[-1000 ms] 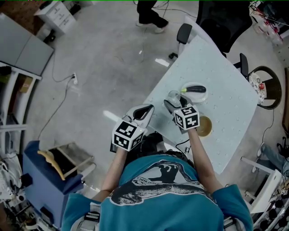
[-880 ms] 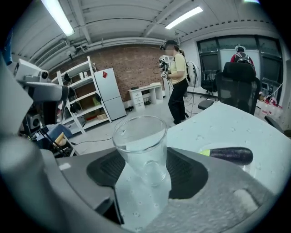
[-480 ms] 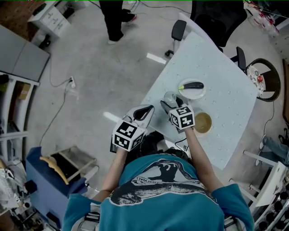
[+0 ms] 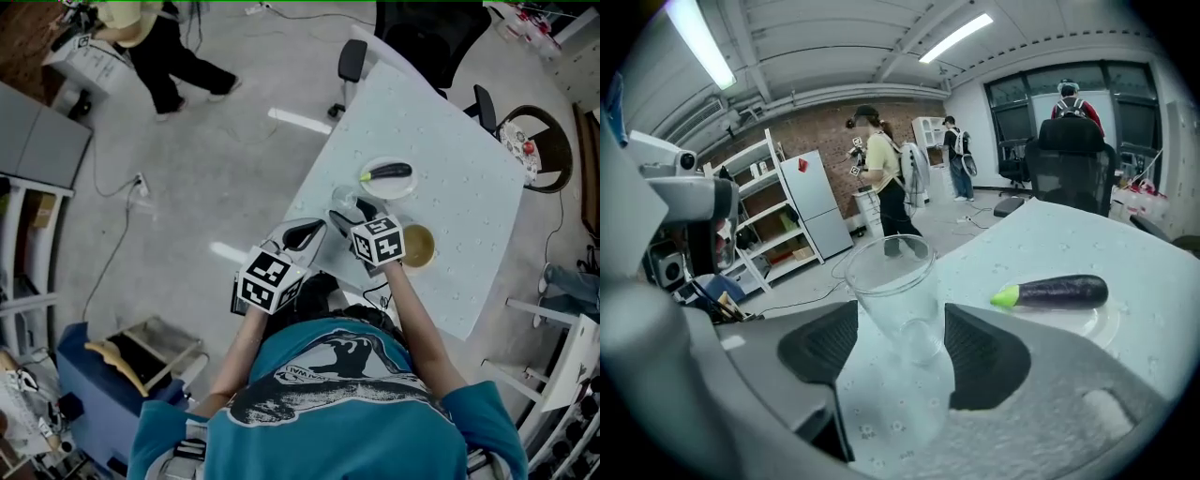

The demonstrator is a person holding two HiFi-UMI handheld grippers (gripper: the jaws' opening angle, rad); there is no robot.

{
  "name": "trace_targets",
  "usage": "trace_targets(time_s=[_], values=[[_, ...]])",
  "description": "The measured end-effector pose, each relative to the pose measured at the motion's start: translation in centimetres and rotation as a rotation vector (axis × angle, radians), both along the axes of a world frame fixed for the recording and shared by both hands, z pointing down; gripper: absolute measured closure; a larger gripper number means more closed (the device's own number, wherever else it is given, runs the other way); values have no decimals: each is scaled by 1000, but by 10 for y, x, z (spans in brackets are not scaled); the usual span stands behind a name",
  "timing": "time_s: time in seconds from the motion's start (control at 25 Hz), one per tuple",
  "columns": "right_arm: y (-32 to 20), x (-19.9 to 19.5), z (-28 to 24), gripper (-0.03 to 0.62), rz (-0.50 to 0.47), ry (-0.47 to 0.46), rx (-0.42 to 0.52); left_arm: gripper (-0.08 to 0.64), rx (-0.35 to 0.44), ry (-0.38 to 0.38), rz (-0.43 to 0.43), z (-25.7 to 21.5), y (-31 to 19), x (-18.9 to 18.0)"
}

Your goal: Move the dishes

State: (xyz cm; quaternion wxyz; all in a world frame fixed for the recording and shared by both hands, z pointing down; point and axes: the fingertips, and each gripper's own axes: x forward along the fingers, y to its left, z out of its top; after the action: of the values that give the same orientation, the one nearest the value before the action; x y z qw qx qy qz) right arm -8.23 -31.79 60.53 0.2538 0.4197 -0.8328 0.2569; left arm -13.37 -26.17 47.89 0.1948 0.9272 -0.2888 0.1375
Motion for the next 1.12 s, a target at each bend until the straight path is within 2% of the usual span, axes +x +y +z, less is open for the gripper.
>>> trace_targets(time_s=[0.2,0.44,0.92,1.12], values=[[21,26,-12,302,80,-16,17,546,6,1,57,0,-1,15],[41,75,-21,315,224,-8,31,546,3,6,137,2,2,35],[91,190,-16,360,597,28,14,546,0,3,273,4,12,68],[122,226,-2,374,736,30,-29,546,-7,-5,316,7,19,76]])
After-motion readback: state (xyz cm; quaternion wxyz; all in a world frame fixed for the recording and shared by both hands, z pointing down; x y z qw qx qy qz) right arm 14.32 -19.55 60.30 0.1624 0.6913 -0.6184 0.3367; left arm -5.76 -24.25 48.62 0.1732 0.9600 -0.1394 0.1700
